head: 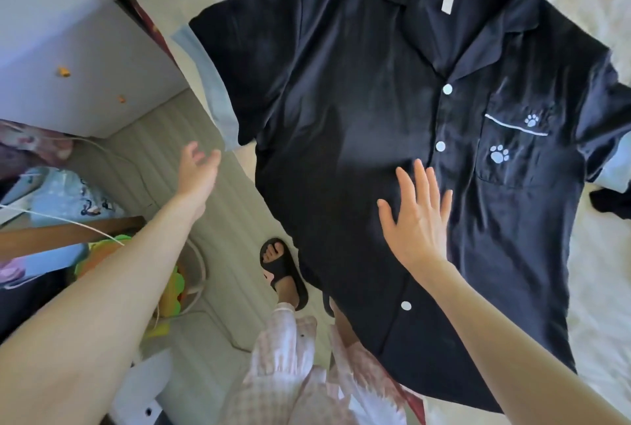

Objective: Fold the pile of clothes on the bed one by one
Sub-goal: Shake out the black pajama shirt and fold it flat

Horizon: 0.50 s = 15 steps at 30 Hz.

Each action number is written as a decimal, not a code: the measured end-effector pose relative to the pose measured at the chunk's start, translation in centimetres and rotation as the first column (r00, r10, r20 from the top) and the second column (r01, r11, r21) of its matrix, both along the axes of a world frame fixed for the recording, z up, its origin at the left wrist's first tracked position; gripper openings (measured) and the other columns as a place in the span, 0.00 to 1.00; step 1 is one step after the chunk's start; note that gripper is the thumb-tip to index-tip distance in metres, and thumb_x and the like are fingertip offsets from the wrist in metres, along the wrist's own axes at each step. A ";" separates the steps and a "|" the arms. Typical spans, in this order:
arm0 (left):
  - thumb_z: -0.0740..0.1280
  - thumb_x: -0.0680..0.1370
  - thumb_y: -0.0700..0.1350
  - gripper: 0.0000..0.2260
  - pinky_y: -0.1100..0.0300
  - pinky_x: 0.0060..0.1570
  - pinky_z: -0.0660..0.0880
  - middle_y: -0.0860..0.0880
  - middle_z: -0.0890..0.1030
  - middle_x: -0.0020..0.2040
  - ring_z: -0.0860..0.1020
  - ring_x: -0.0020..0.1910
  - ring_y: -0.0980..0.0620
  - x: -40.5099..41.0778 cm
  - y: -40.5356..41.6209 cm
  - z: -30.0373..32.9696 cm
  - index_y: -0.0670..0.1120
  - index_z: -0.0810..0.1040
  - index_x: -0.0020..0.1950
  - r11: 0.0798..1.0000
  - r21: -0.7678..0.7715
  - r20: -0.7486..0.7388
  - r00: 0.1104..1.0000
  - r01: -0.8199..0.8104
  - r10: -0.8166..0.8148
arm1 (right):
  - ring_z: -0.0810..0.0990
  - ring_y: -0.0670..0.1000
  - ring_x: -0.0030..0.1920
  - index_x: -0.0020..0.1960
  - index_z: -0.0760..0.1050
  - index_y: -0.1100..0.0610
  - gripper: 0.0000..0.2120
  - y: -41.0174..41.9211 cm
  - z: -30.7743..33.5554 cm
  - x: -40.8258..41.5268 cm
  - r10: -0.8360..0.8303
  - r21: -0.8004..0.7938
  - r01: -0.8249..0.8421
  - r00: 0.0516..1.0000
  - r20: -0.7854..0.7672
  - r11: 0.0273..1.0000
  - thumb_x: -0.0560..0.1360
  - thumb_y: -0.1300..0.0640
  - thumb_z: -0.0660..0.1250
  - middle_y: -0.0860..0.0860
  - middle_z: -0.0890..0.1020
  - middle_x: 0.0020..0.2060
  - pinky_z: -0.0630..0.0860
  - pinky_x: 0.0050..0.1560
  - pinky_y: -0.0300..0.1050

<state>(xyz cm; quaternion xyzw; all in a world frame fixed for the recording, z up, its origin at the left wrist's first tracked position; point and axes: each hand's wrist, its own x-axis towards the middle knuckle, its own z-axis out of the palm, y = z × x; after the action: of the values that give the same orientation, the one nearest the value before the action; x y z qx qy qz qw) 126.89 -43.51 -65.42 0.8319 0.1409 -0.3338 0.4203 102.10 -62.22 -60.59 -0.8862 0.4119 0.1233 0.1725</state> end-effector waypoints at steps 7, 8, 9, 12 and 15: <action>0.64 0.79 0.48 0.32 0.54 0.73 0.55 0.48 0.55 0.77 0.55 0.76 0.50 10.1 -6.7 2.3 0.47 0.51 0.78 0.958 0.074 0.370 0.885 0.276 -0.284 | 0.49 0.57 0.77 0.76 0.56 0.53 0.28 -1.3 -0.4 7.6 0.257 -0.075 -0.255 0.966 0.018 0.964 0.79 0.49 0.59 0.56 0.54 0.77 0.47 0.72 0.65; 0.65 0.79 0.48 0.32 0.55 0.73 0.56 0.48 0.55 0.77 0.55 0.76 0.50 11.0 -7.4 2.4 0.46 0.52 0.77 0.949 0.076 0.364 0.877 0.307 -0.313 | 0.48 0.57 0.77 0.77 0.55 0.52 0.28 -1.4 -0.5 8.4 0.279 -0.082 -0.278 0.960 0.007 0.957 0.79 0.48 0.58 0.55 0.53 0.77 0.46 0.72 0.65; 0.66 0.78 0.48 0.32 0.56 0.71 0.58 0.47 0.57 0.76 0.57 0.75 0.50 11.6 -7.9 2.4 0.46 0.54 0.77 0.936 0.076 0.354 0.868 0.343 -0.347 | 0.47 0.57 0.77 0.77 0.55 0.52 0.28 -1.5 -0.6 9.1 0.297 -0.086 -0.296 0.955 -0.003 0.951 0.79 0.47 0.58 0.55 0.52 0.77 0.45 0.72 0.65; 0.69 0.76 0.47 0.26 0.61 0.61 0.66 0.45 0.68 0.69 0.68 0.66 0.49 12.5 -8.9 2.1 0.43 0.64 0.70 0.944 0.058 0.352 0.878 0.325 -0.324 | 0.47 0.57 0.77 0.77 0.54 0.51 0.29 -1.7 -0.8 10.9 0.327 -0.102 -0.327 0.945 -0.023 0.939 0.79 0.46 0.57 0.55 0.52 0.77 0.45 0.72 0.65; 0.70 0.76 0.48 0.21 0.63 0.55 0.69 0.42 0.74 0.61 0.74 0.60 0.48 13.0 -8.2 2.1 0.37 0.71 0.63 0.978 -0.027 0.295 0.936 0.207 -0.190 | 0.47 0.58 0.77 0.77 0.54 0.51 0.29 -2.0 -0.8 12.2 0.363 -0.128 -0.362 0.932 -0.018 0.924 0.79 0.45 0.58 0.55 0.52 0.77 0.45 0.72 0.66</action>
<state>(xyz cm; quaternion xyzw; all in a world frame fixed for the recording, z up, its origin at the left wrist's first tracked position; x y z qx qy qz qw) 139.93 -51.72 -63.32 0.8694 -0.0169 -0.2526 0.4244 114.29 -64.18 -61.42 -0.9566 0.2477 0.1235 0.0906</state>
